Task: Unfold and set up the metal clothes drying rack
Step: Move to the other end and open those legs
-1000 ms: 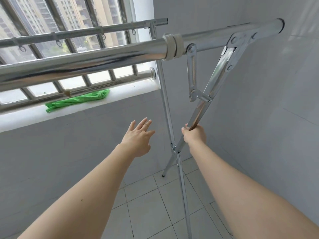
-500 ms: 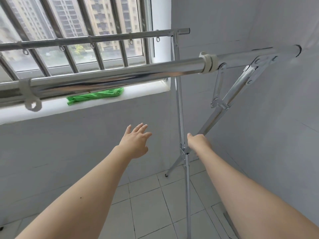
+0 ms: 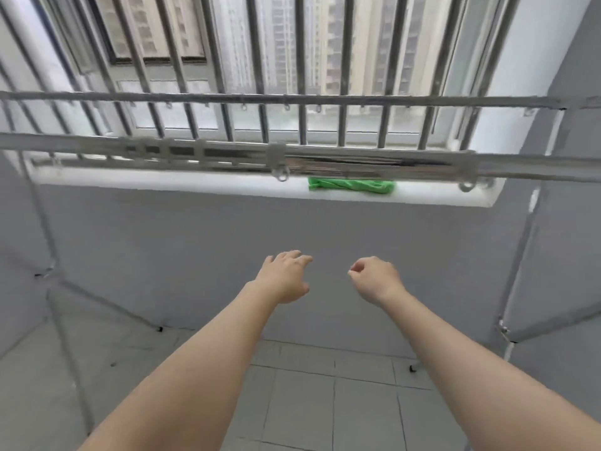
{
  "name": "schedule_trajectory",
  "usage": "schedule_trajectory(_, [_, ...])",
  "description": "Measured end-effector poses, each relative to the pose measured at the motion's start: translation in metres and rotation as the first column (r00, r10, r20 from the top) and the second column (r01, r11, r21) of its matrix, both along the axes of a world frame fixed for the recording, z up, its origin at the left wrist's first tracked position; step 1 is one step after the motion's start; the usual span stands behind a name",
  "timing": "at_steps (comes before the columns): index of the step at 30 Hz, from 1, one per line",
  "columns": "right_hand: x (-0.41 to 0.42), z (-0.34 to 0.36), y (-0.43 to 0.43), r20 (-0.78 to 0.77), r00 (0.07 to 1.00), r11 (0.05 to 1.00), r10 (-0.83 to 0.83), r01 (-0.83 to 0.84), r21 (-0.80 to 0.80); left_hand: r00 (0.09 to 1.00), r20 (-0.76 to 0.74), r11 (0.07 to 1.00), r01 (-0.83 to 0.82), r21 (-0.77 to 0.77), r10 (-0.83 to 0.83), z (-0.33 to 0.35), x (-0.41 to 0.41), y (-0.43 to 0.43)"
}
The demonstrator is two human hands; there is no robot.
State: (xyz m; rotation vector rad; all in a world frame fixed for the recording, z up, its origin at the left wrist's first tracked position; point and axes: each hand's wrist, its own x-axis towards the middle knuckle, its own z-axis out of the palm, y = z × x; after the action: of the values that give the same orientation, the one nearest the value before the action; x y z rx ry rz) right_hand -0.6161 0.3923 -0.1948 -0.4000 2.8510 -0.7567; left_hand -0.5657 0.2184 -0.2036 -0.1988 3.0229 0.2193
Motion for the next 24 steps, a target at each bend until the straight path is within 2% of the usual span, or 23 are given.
schedule_trajectory(10, [0.130,0.010,-0.284,-0.017,0.924,0.922,0.383,-0.383,-0.050,0.919,0.049,0.918,-0.394,0.054,0.391,0.005,0.171,-0.251])
schedule_trajectory(17, [0.193,0.012,-0.423,-0.023,0.873,0.869,0.487,-0.487,-0.084,0.839,0.020,0.833,-0.542,0.109,0.544,0.009,0.263,-0.379])
schedule_trajectory(24, [0.219,0.023,-0.535,-0.044,0.830,0.827,0.556,-0.558,-0.075,0.739,-0.014,0.725,-0.657,0.206,0.674,0.008,0.305,-0.485])
